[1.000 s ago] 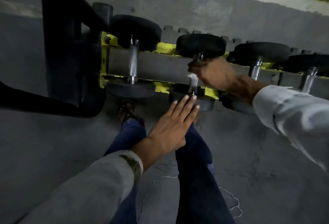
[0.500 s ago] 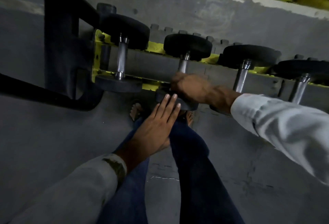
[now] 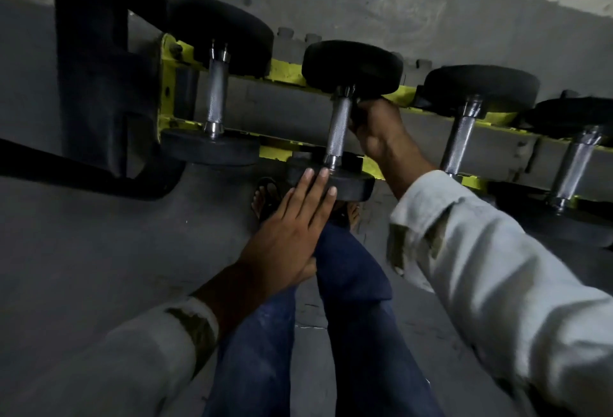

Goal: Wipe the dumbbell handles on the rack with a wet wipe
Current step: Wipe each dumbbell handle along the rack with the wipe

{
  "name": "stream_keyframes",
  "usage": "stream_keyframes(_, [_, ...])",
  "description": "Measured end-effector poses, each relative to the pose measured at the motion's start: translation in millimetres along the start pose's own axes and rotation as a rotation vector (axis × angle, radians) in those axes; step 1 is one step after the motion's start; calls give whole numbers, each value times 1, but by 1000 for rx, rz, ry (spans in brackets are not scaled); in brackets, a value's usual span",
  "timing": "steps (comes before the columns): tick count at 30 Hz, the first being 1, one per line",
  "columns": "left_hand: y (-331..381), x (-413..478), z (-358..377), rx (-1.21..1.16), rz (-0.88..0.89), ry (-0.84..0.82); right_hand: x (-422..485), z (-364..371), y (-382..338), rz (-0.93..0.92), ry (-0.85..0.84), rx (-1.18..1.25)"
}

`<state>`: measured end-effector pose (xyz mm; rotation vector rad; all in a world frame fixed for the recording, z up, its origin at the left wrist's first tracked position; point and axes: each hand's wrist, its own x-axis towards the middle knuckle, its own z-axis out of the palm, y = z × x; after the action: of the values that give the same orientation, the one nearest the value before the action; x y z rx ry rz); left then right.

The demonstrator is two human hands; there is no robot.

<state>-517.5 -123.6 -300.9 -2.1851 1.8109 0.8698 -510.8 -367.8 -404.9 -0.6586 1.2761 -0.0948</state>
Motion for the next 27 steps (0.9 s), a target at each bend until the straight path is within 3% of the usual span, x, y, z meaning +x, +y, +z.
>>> stream_keyframes(4, [0,-1,-5,-5,4,-16,-8,4,13,146,-108,163])
stream_keyframes(6, [0,-2,-8,-7,9,-18,-8,1,7,81,-24,121])
stream_keyframes(8, [-2,-2,-8,4,15,-11,-8,2,2,-98,143,57])
stream_keyframes(11, [-4,-1,-9,18,31,-20,-34,5,14,-578,362,-458])
stream_keyframes(14, [-6,-1,-10,-2,40,-24,-49,-6,23,-958,270,-895])
stream_keyframes(19, [-11,1,-11,18,65,-21,-47,-21,2,-1241,99,-1487])
stream_keyframes(21, [-13,0,-10,28,73,-25,-43,-19,-4,-1303,61,-1725])
stream_keyframes(25, [-15,-1,-10,40,95,-25,-42,-5,-8,-1208,82,-1977])
stream_keyframes(27, [-15,-1,-12,43,97,-28,-52,5,1,-1066,-164,-2101])
